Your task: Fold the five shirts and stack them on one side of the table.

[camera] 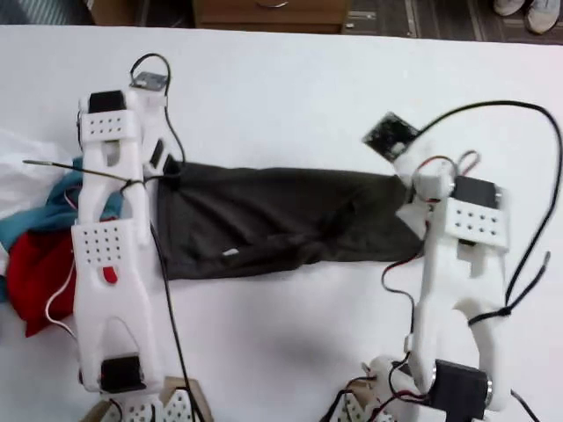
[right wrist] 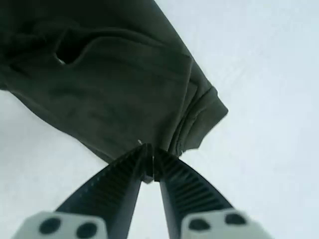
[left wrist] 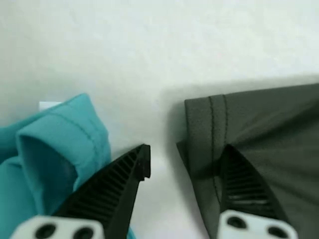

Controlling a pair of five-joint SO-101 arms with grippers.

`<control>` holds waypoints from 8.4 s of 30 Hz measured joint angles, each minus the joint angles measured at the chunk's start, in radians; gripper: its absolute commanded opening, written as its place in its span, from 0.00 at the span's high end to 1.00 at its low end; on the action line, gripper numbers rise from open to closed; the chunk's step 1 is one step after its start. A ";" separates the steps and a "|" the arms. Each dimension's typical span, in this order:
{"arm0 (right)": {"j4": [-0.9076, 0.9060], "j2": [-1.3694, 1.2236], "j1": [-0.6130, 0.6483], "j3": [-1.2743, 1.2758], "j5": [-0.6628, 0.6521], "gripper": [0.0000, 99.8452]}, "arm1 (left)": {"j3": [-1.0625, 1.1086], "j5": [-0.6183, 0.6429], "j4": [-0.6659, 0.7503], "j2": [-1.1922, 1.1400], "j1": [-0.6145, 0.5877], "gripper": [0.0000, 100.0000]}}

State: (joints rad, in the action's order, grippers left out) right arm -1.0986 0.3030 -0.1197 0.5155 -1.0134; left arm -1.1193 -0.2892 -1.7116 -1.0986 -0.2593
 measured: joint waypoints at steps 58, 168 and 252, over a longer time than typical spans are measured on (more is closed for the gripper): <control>0.545 -0.265 -0.052 0.153 0.170 0.98 | 0.180 -0.002 -0.055 0.241 0.193 0.75; 0.534 0.308 -1.209 0.528 -0.020 0.91 | 0.226 -0.084 0.155 0.523 0.901 0.98; 0.535 0.308 -1.343 0.560 -0.097 0.91 | -0.012 -0.084 0.014 0.206 0.957 0.71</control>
State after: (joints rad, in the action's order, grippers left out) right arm -0.5631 0.6114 -1.4622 1.0756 -1.1101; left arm -1.1316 -0.3736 -1.6978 -0.8930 0.6981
